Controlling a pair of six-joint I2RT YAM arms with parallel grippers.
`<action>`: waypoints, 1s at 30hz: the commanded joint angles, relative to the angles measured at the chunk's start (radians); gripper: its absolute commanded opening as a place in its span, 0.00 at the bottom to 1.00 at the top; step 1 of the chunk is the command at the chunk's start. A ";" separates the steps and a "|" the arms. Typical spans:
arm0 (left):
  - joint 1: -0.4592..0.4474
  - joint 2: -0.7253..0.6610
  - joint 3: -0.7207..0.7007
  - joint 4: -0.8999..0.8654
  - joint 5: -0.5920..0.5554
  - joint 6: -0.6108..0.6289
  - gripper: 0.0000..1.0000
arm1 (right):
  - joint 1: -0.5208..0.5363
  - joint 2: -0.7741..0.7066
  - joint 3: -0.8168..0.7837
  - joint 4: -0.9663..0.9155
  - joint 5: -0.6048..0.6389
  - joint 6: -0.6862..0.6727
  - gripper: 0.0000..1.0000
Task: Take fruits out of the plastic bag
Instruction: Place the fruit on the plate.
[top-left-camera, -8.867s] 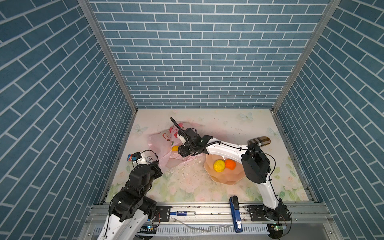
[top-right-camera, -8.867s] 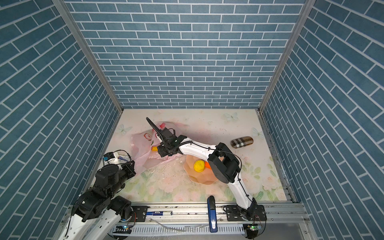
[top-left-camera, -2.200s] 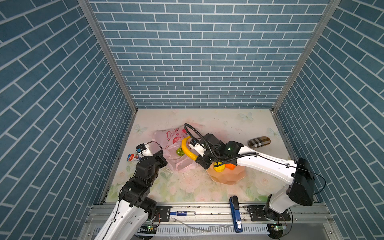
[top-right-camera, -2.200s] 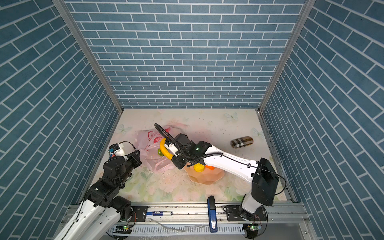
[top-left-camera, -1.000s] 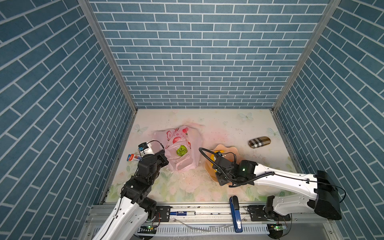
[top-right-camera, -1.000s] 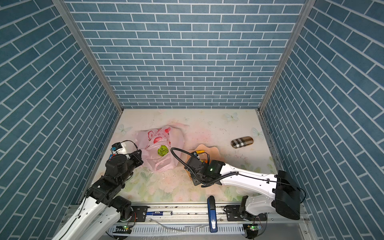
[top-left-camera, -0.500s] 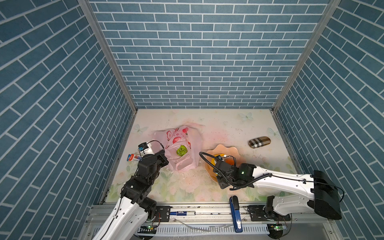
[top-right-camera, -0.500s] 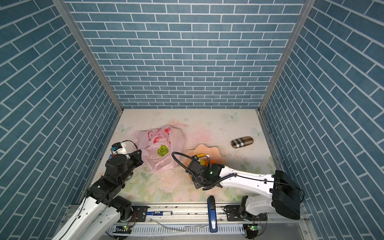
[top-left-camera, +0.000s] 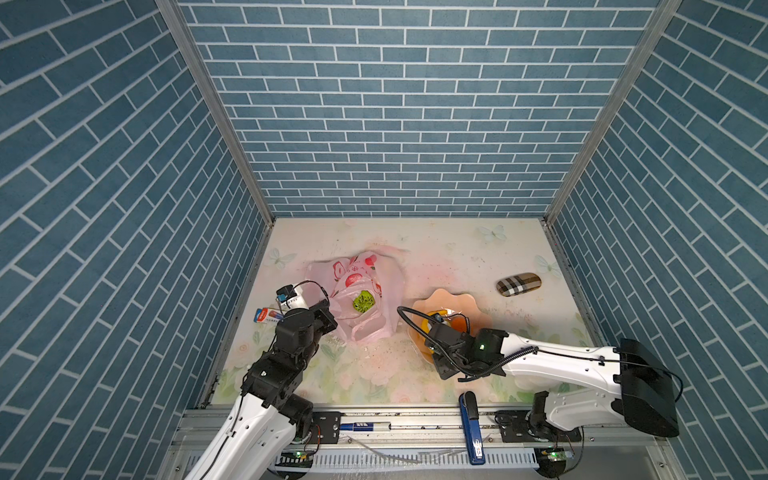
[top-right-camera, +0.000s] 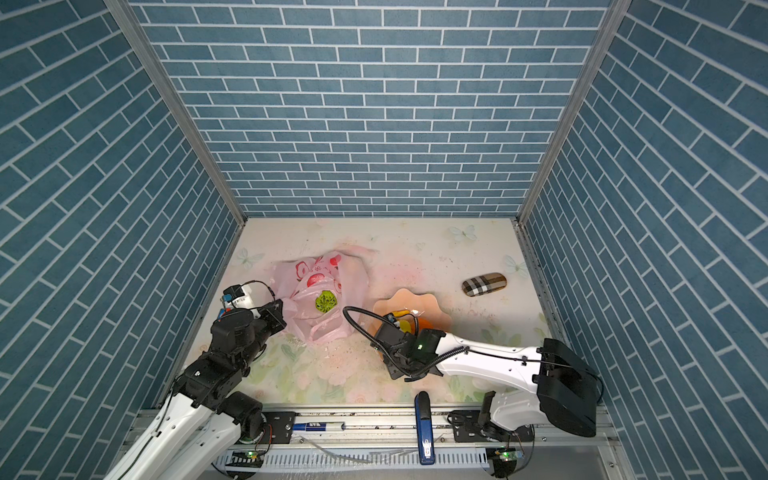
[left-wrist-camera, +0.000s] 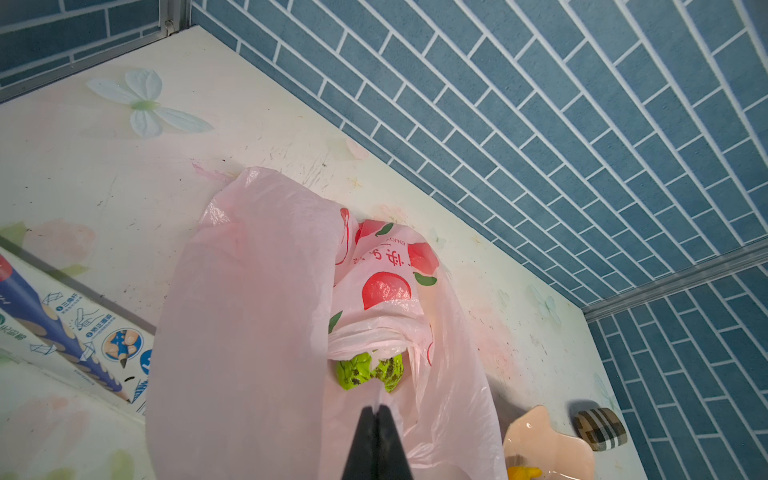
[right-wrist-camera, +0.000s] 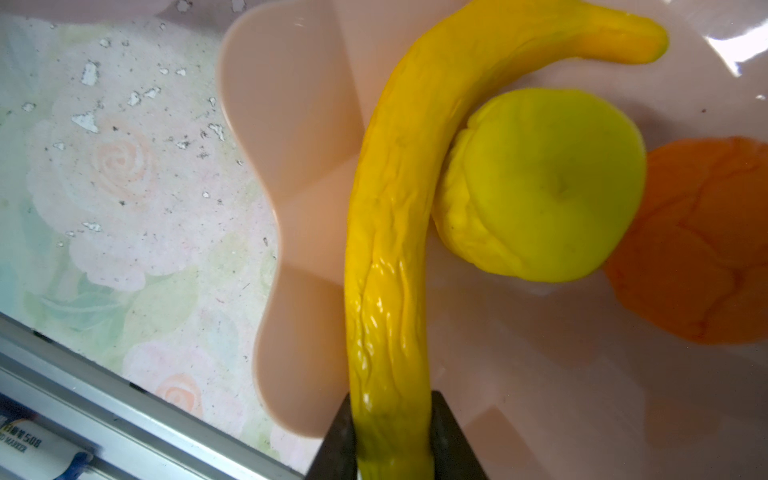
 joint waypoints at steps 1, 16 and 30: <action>0.001 -0.011 0.019 -0.019 -0.014 0.015 0.00 | 0.007 0.011 -0.023 -0.007 0.002 -0.007 0.30; 0.000 -0.014 0.031 -0.029 -0.010 0.023 0.00 | 0.006 -0.006 0.026 -0.075 0.035 -0.036 0.49; 0.001 -0.010 0.064 -0.044 0.015 0.033 0.00 | -0.007 -0.005 0.262 -0.187 0.107 -0.164 0.55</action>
